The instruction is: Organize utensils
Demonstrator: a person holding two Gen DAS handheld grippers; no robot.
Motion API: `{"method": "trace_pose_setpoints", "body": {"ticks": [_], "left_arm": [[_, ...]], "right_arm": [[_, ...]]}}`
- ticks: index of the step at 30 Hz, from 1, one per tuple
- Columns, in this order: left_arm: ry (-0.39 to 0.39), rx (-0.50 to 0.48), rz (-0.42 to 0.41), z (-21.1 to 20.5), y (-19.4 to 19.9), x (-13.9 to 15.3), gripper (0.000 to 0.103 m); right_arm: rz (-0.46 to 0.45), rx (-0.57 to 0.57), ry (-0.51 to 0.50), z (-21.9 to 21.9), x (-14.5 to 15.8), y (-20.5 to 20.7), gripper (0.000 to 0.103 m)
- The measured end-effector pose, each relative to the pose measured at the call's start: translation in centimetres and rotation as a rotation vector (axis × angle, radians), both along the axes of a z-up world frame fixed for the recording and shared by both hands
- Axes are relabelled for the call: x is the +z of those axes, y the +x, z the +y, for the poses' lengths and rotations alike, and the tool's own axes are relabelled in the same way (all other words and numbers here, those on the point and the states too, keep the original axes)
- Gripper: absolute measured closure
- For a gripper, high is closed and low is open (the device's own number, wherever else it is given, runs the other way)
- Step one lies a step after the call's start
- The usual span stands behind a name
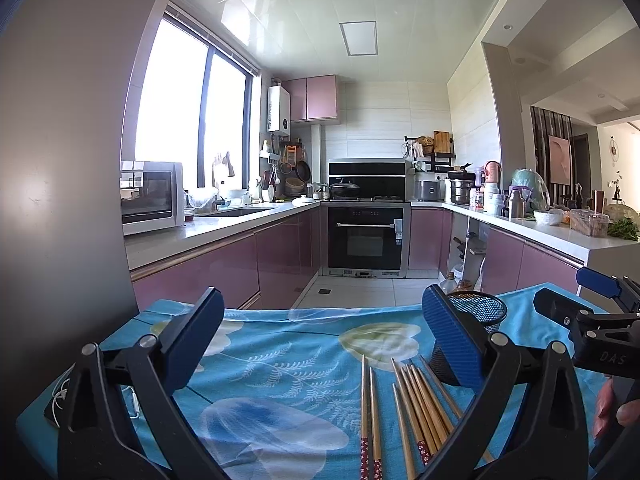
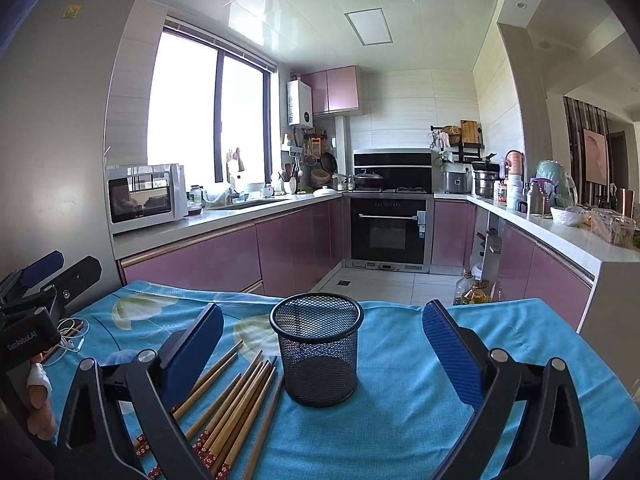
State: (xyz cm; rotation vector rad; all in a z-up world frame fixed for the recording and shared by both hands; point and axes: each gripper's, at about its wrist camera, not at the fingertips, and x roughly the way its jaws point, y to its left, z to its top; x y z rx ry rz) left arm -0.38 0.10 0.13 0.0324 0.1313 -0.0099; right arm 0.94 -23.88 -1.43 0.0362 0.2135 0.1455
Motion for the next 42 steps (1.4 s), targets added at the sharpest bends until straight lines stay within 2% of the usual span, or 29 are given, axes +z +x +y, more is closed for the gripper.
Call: {"method": "trace_pose_setpoints", "body": {"ticks": [42], "left_arm": [[-0.004, -0.002, -0.001, -0.03, 0.1, -0.11, 0.005]], "right_arm": [[-0.003, -0.001, 0.012, -0.26, -0.19, -0.04, 0.006]]}}
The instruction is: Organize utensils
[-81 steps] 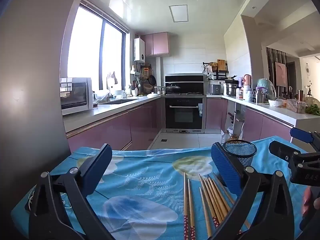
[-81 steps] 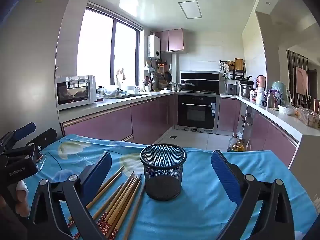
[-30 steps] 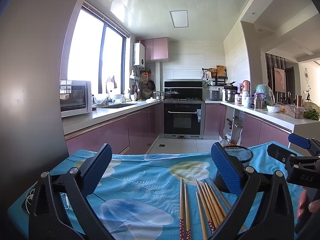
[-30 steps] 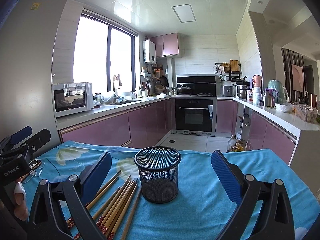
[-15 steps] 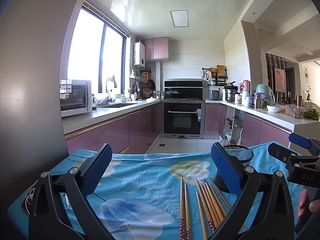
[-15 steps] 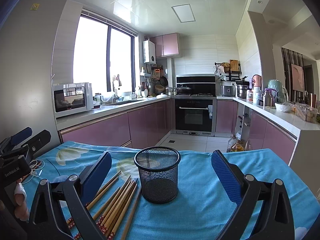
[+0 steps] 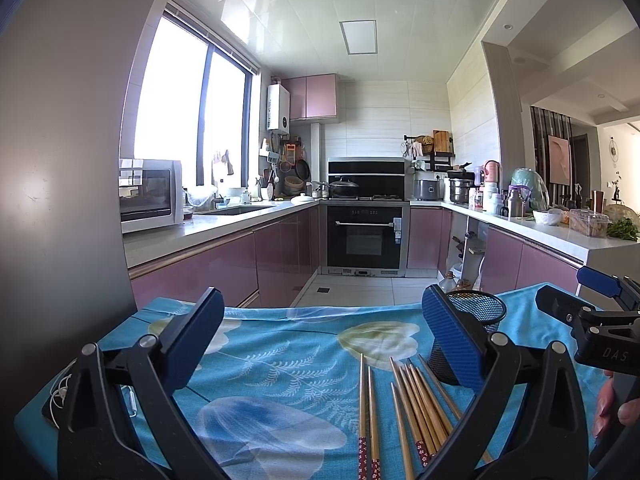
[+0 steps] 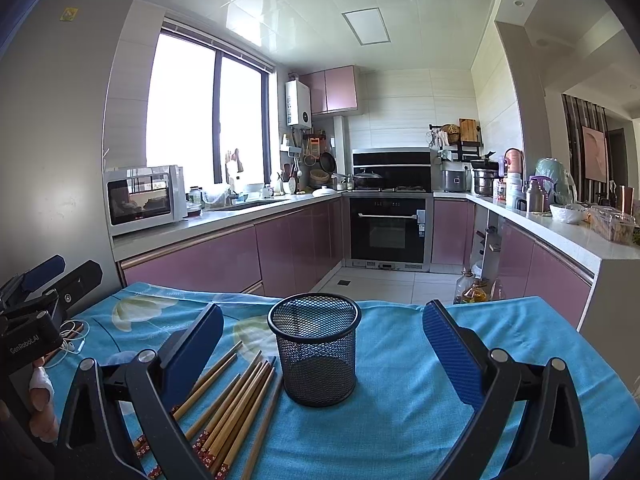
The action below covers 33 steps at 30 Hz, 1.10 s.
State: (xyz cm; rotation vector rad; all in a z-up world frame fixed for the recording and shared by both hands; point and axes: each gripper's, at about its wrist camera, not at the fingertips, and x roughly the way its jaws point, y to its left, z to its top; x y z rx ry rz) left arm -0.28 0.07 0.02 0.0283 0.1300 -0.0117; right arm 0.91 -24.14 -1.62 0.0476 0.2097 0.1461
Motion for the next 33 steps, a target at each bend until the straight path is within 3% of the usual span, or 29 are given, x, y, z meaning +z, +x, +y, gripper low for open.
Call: {"method": "trace_pose_setpoints", "body": {"ticks": [33], "left_arm": [[0.0, -0.007, 0.004, -0.42, 0.18, -0.18, 0.005]], "right_arm": [[0.001, 0.0, 0.011, -0.13, 0.17, -0.03, 0.006]]}}
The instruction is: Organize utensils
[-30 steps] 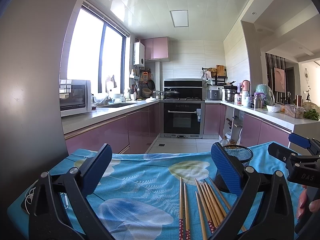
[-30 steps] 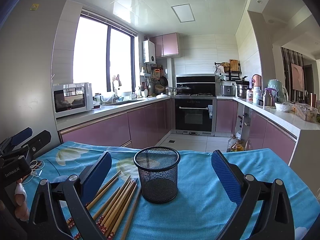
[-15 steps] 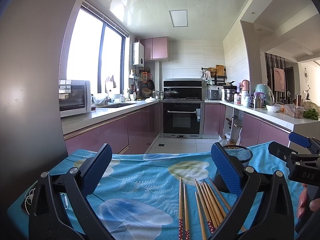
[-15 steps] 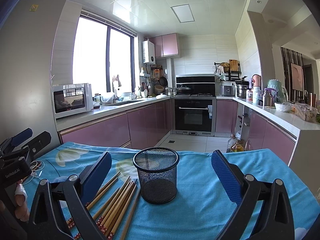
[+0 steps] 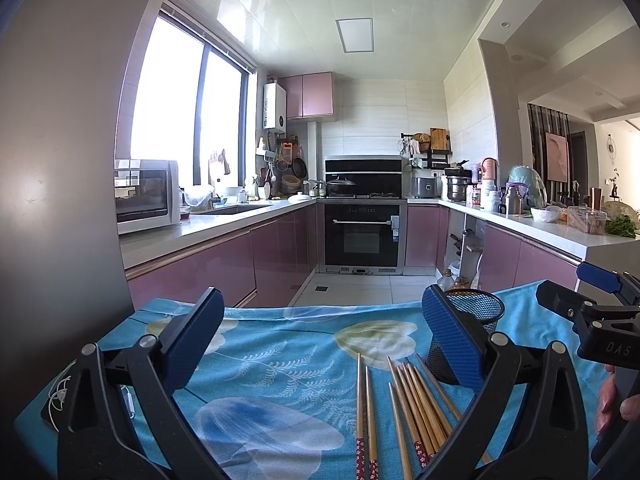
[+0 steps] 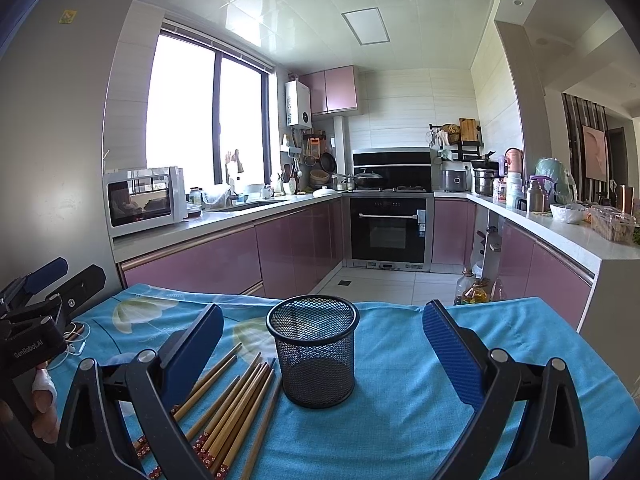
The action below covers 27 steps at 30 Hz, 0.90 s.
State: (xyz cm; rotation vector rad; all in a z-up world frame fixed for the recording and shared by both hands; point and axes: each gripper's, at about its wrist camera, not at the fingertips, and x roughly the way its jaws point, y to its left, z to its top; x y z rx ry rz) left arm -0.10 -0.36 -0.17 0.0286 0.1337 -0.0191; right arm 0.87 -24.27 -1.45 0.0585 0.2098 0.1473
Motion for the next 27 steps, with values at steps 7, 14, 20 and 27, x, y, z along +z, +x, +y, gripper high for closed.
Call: {"method": "trace_pose_setpoints", "body": {"ticks": [7, 14, 20, 27], "left_arm": [[0.0, -0.002, 0.004, -0.1, -0.1, -0.1, 0.005], [0.003, -0.008, 0.011, -0.1, 0.1, -0.3, 0.005], [0.015, -0.045, 0.078, 0.3, 1.3, -1.1, 0.005], [0.057, -0.087, 0.278, 0.7, 4.4, -3.5, 0.016]], "right_arm": [[0.006, 0.002, 0.008, -0.5, 0.1, 0.2, 0.006], [0.025, 0.013, 0.011, -0.5, -0.1, 0.3, 0.006], [0.102, 0.074, -0.004, -0.1, -0.9, 0.8, 0.006], [0.382, 0.195, -0.085, 2.5, -4.6, 3.6, 0.031]]}}
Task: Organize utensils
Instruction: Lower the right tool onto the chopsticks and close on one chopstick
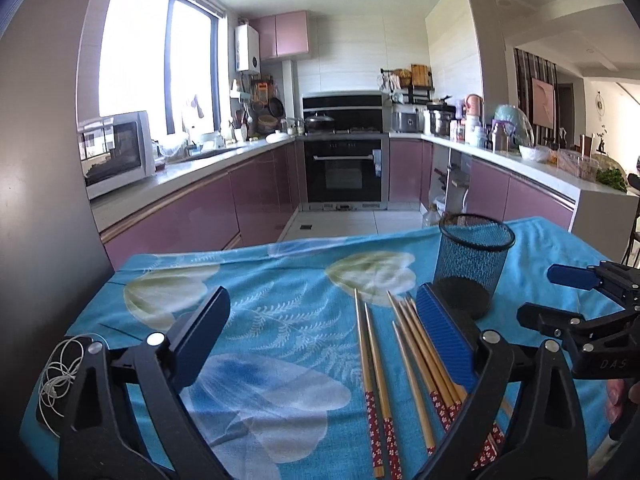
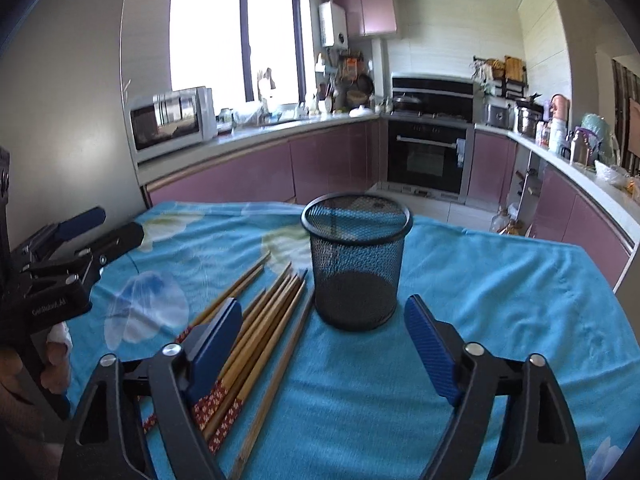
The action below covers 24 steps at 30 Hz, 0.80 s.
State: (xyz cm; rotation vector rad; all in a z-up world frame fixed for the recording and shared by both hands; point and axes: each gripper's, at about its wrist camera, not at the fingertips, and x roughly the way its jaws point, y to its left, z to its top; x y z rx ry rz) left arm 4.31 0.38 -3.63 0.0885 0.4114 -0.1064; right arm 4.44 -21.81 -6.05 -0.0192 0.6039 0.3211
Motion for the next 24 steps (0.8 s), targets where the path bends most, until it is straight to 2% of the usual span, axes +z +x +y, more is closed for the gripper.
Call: {"method": "trace_pose_setpoints", "body": {"ticks": [2, 6, 10, 12, 14, 16, 21, 24], "left_arm": [[0.003, -0.016, 0.055, 0.2, 0.9, -0.8, 0.022], [0.027, -0.055, 0.152, 0.0, 2.7, -2.6, 0.036], [0.053, -0.087, 0.245, -0.5, 4.6, -4.5, 0.047], [0.068, -0.095, 0.291, -0.8, 5.5, -5.4, 0.053], [0.076, -0.098, 0.328, -1.1, 6.2, -6.3, 0.056], [0.075, -0.114, 0.358, -1.1, 6.6, -6.9, 0.056], [0.073, -0.144, 0.393, -1.5, 7.4, -7.6, 0.058], [0.082, -0.156, 0.423, -1.7, 8.0, -7.9, 0.063]], "right_arm": [[0.068, 0.025, -0.008, 0.6, -1.1, 0.7, 0.044], [0.163, 0.046, -0.009, 1.4, -2.6, 2.1, 0.054], [0.211, 0.046, -0.016, 1.9, -3.3, 3.0, 0.062], [0.23, 0.045, -0.021, 2.0, -3.6, 3.3, 0.063], [0.249, 0.04, -0.031, 2.1, -3.8, 3.7, 0.067], [0.261, 0.043, -0.029, 2.4, -3.9, 4.0, 0.067], [0.271, 0.041, -0.056, 3.1, -4.0, 4.9, 0.068], [0.277, 0.037, -0.067, 3.3, -4.0, 5.4, 0.068]]}}
